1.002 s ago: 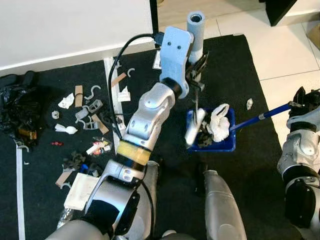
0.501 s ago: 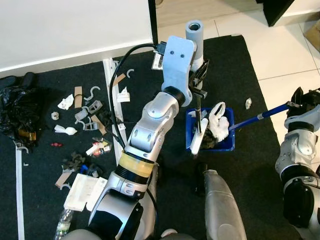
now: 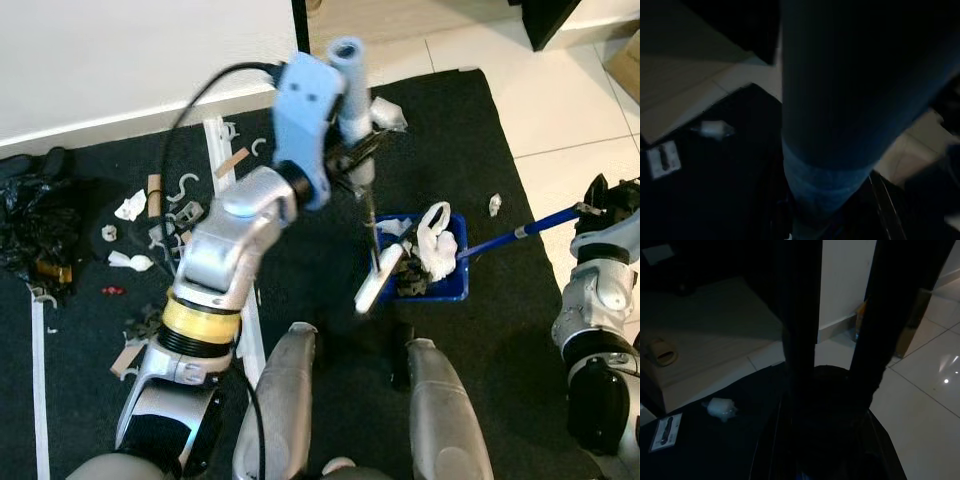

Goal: Sweep floor

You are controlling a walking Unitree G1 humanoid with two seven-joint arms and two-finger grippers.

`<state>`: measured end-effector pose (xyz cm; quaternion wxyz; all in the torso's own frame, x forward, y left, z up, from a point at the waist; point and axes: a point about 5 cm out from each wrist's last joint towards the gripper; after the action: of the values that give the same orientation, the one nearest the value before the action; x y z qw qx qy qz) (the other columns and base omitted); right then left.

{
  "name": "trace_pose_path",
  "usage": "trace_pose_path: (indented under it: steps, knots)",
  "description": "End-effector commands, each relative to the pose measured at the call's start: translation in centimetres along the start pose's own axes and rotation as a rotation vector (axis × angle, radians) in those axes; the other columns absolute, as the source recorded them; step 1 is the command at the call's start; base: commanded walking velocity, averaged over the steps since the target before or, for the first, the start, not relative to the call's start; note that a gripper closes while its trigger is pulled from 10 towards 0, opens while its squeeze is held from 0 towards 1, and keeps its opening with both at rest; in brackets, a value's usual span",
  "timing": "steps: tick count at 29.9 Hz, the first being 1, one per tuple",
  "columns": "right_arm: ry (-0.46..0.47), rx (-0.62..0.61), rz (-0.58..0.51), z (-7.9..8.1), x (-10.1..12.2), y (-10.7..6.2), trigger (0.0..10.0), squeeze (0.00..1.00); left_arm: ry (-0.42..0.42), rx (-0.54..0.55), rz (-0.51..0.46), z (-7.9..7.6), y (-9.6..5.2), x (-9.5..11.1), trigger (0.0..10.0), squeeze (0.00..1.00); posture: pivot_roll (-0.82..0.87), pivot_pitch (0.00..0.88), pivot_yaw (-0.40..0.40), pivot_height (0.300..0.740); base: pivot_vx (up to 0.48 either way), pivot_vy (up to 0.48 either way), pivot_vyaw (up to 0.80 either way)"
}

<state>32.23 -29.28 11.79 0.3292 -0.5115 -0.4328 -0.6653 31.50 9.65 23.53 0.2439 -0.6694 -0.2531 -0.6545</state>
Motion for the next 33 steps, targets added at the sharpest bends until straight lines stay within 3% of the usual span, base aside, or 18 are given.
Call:
trace_pose_path:
  steps: [1, 2, 4, 8, 11, 13, 15, 18, 19, 20, 21, 23, 24, 28, 33]
  knots:
    - [0.007, -0.032, 0.099, -0.7, -2.1, -1.6, 10.0, 0.00, -0.002, -0.036, -0.006, 0.5, -1.5, 0.7, 10.0, 0.00, 0.18, 0.348, 0.040, 0.740, 0.000, 0.000, 0.00]
    - [0.007, -0.032, 0.099, -0.7, -2.1, -1.6, 10.0, 0.00, -0.002, -0.036, -0.006, 0.5, -1.5, 0.7, 10.0, 0.00, 0.18, 0.348, 0.040, 0.740, 0.000, 0.000, 0.00]
    - [0.010, -0.032, 0.101, -0.7, -2.2, -1.6, 10.0, 0.00, -0.025, -0.009, -0.020, 1.9, -3.1, 1.6, 10.0, 0.00, 0.18, 0.342, 0.038, 0.740, 0.000, 0.000, 0.00]
    - [0.010, -0.031, 0.101, -0.6, -2.2, -1.6, 10.0, 0.00, -0.036, 0.006, -0.034, 2.5, -3.6, 2.0, 10.0, 0.00, 0.18, 0.340, 0.036, 0.740, 0.000, 0.000, 0.00]
    - [0.013, -0.031, 0.105, -0.6, -2.2, -1.6, 10.0, 0.00, -0.043, 0.093, -0.065, 4.9, -5.7, 2.9, 10.0, 0.00, 0.18, 0.320, 0.031, 0.740, 0.000, 0.000, 0.00]
    - [0.014, -0.034, 0.111, -0.6, -2.3, -1.7, 10.0, 0.00, 0.015, 0.242, -0.034, 7.4, -7.4, 2.1, 10.0, 0.00, 0.18, 0.300, 0.030, 0.740, 0.000, 0.000, 0.00]
    - [0.014, -0.035, 0.113, -0.6, -2.3, -1.7, 10.0, 0.00, 0.039, 0.284, -0.017, 8.0, -7.9, 1.7, 10.0, 0.00, 0.18, 0.300, 0.030, 0.740, 0.000, 0.000, 0.00]
    - [0.015, -0.037, 0.117, -0.7, -2.5, -1.9, 10.0, 0.00, 0.088, 0.453, 0.076, 9.8, -9.3, -0.5, 10.0, 0.00, 0.17, 0.279, 0.028, 0.740, 0.000, 0.000, 0.00]
    - [0.015, -0.037, 0.117, -0.7, -2.5, -1.9, 10.0, 0.00, 0.088, 0.453, 0.076, 9.8, -9.3, -0.5, 10.0, 0.00, 0.17, 0.279, 0.028, 0.740, 0.000, 0.000, 0.00]
    - [0.016, -0.038, 0.118, -0.7, -2.6, -2.0, 10.0, 0.00, 0.096, 0.548, 0.125, 10.5, -10.2, -2.0, 10.0, 0.00, 0.17, 0.265, 0.025, 0.740, 0.000, 0.000, 0.00]
    - [0.016, -0.038, 0.118, -0.7, -2.6, -2.0, 10.0, 0.00, 0.096, 0.548, 0.125, 10.5, -10.2, -2.0, 10.0, 0.00, 0.17, 0.265, 0.025, 0.740, 0.000, 0.000, 0.00]
    - [0.016, -0.040, 0.116, -0.8, -2.7, -2.3, 10.0, 0.00, 0.127, 0.702, 0.182, 11.5, -11.7, -4.1, 10.0, 0.00, 0.16, 0.251, 0.021, 0.740, 0.000, 0.000, 0.00]
    - [0.016, -0.040, 0.116, -0.8, -2.7, -2.3, 10.0, 0.00, 0.127, 0.702, 0.182, 11.5, -11.7, -4.1, 10.0, 0.00, 0.16, 0.251, 0.021, 0.740, 0.000, 0.000, 0.00]
    - [0.033, -0.069, 0.114, -1.2, -3.0, -2.7, 10.0, 0.00, 0.116, 0.897, 0.249, 12.3, -13.9, -7.5, 10.0, 0.00, 0.13, 0.186, 0.012, 0.740, 0.000, 0.000, 0.00]
    - [0.066, -0.116, 0.104, -1.9, -2.9, -2.8, 10.0, 0.00, 0.097, 0.930, 0.258, 11.8, -13.8, -9.7, 10.0, 0.00, 0.12, 0.154, 0.005, 0.740, 0.000, 0.000, 0.00]
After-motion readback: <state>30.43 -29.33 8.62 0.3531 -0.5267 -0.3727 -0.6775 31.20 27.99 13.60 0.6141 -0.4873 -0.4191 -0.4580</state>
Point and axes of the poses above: a point about 5 cm out from each wrist's last joint towards the gripper, its own y axis pointing out of the wrist towards the gripper, its own x axis along the axis of the wrist's last joint, z = x × y, and after that the axes turned 6 degrees about -y, right-handed
